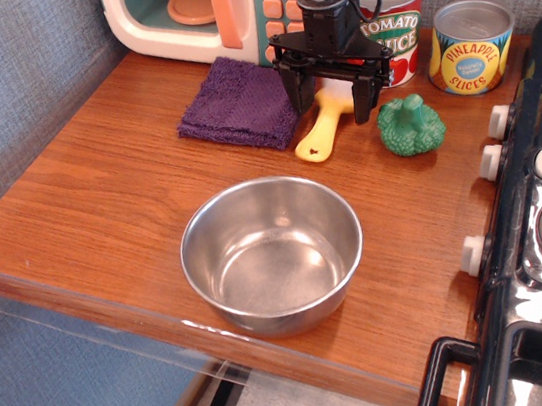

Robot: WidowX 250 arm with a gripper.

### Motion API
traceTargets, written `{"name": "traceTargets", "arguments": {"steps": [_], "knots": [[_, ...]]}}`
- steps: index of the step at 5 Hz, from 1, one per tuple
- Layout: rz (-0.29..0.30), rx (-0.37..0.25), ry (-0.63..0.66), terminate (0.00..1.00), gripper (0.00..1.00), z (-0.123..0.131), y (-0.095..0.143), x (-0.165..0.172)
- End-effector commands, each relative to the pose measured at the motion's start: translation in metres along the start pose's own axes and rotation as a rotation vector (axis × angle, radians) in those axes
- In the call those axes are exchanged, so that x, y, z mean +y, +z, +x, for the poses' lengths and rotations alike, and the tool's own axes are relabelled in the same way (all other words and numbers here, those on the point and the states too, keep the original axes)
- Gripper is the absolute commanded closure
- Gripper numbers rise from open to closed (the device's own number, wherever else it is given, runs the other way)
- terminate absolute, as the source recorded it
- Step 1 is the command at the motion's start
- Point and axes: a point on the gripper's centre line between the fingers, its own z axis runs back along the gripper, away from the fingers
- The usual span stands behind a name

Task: Move the yellow brush next to the purple cloth.

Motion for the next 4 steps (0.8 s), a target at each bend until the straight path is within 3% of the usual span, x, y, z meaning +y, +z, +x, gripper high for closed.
{"name": "traceTargets", "arguments": {"steps": [1,2,3,4], "knots": [[0.011,0.013,0.0,0.0,0.0,-0.0012,-0.0001,0.0],[0.016,0.016,0.014,0.0,0.0,-0.0008,-0.0029,0.0022],[0.023,0.035,0.006,0.0,1.0,-0.0037,-0.0048,0.0034],[0.005,0.033,-0.006,0.0,1.0,-0.0048,0.0008,0.001]]}}
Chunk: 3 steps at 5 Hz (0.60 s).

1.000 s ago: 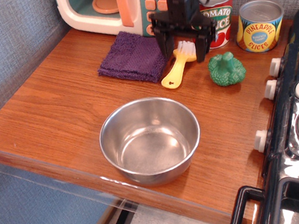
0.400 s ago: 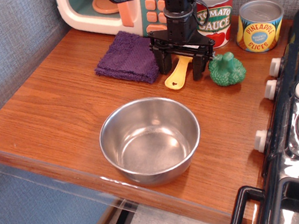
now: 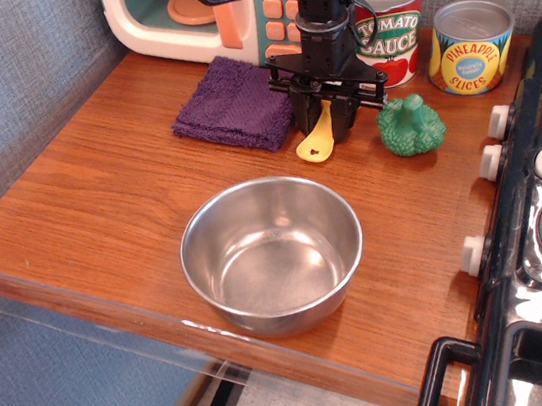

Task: Move the yellow brush next to the purple cloth.

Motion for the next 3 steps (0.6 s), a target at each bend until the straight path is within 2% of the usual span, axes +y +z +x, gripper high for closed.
{"name": "traceTargets", "arguments": {"steps": [1,2,3], "knots": [[-0.071,-0.09,-0.049,0.0,1.0,0.009,0.041,-0.012],[-0.16,-0.202,-0.083,0.0,1.0,0.015,0.086,-0.02],[-0.18,-0.293,-0.099,0.0,1.0,0.01,0.129,-0.004]]}}
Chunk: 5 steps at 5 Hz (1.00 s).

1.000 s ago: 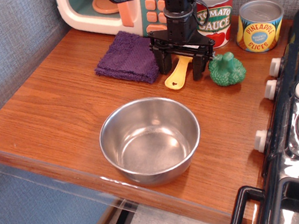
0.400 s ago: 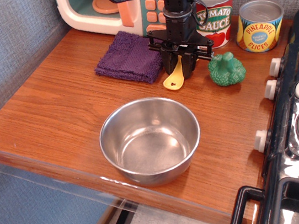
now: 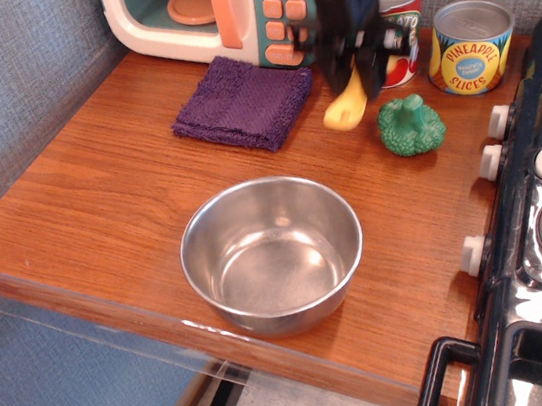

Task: Move the yellow brush next to the purple cloth.

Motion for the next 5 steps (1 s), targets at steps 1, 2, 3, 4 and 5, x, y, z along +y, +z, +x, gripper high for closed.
{"name": "traceTargets", "arguments": {"steps": [1,2,3,4,5], "knots": [[0.048,-0.137,-0.004,0.0,1.0,-0.012,0.098,0.051],[0.107,-0.107,0.044,0.0,1.0,-0.042,0.105,0.093],[0.138,-0.081,0.089,0.0,1.0,-0.069,0.109,0.138],[0.162,-0.073,0.101,0.0,1.0,-0.091,0.108,0.186],[0.175,-0.036,0.098,0.0,1.0,-0.105,0.094,0.219]]}}
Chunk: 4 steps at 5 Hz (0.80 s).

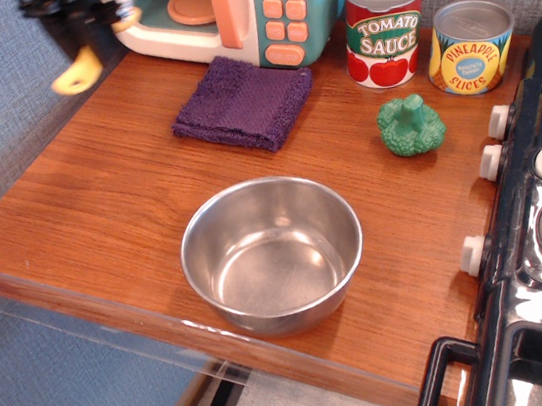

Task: Move the yellow brush next to the purple cloth.

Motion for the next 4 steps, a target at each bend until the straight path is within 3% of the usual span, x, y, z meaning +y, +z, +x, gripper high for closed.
{"name": "traceTargets", "arguments": {"steps": [1,2,3,4], "knots": [[0.02,0.045,-0.004,0.0,1.0,-0.017,-0.02,0.037],[0.008,0.102,-0.043,0.0,1.0,-0.024,-0.038,0.025],[0.035,0.136,-0.053,0.0,1.0,-0.027,-0.048,0.023],[0.066,0.159,-0.053,0.0,0.0,-0.03,-0.051,0.029]]}}
